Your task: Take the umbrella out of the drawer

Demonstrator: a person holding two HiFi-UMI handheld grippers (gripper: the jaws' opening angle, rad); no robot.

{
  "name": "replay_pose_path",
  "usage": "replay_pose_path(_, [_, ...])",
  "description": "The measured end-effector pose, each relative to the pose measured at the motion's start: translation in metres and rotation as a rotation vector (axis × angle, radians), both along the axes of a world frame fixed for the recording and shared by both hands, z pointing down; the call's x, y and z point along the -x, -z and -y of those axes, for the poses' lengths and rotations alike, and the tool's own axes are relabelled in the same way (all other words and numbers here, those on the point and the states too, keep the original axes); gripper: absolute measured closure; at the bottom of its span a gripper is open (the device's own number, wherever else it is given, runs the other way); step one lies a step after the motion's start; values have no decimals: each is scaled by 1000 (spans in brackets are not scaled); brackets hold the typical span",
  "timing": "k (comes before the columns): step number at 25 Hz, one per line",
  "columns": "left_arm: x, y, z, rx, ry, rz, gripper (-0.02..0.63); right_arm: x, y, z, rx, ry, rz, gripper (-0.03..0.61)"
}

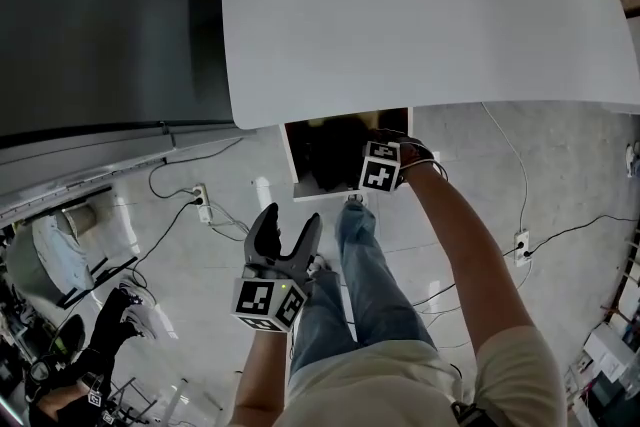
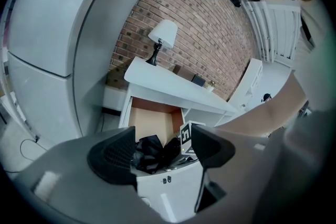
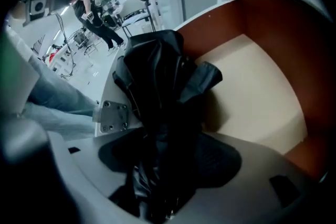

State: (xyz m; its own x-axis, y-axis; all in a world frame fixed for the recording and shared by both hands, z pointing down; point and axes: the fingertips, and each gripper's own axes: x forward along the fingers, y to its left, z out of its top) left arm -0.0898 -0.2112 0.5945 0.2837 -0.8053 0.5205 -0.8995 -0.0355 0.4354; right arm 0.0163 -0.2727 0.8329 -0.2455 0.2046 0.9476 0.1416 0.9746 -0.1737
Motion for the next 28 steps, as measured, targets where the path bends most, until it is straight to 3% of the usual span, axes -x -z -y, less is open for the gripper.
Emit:
replay_pose_path(4, [4,-7,-1,6,18,0,296,3,-2,-3,121,71,-78,273])
replay_pose_path(6, [4,-10,-2,10,21,-3,296,4,-3,-7,198,59,-99,314])
replay_pose_path(8, [3,-11,-5,16,25,-6,296,-2,-11,-9,231,34,-131,316])
replay_pose_path(12, [0,-10,-7,16,18,-7,296,-12,-12,-4,188,23,-170,328])
replay_pose_path(18, [0,-4,-8,-2,-5,0,296,6,5,-4,109,42,-101,364])
replay_pose_path(24, [2,13,-15,-37,-20,2,296,-4,21,5,2,-22,-116,373])
replay_pose_path(28, [3,26,-27,-57,-34,2,296,-3,44,5,-22,-115,-60,376])
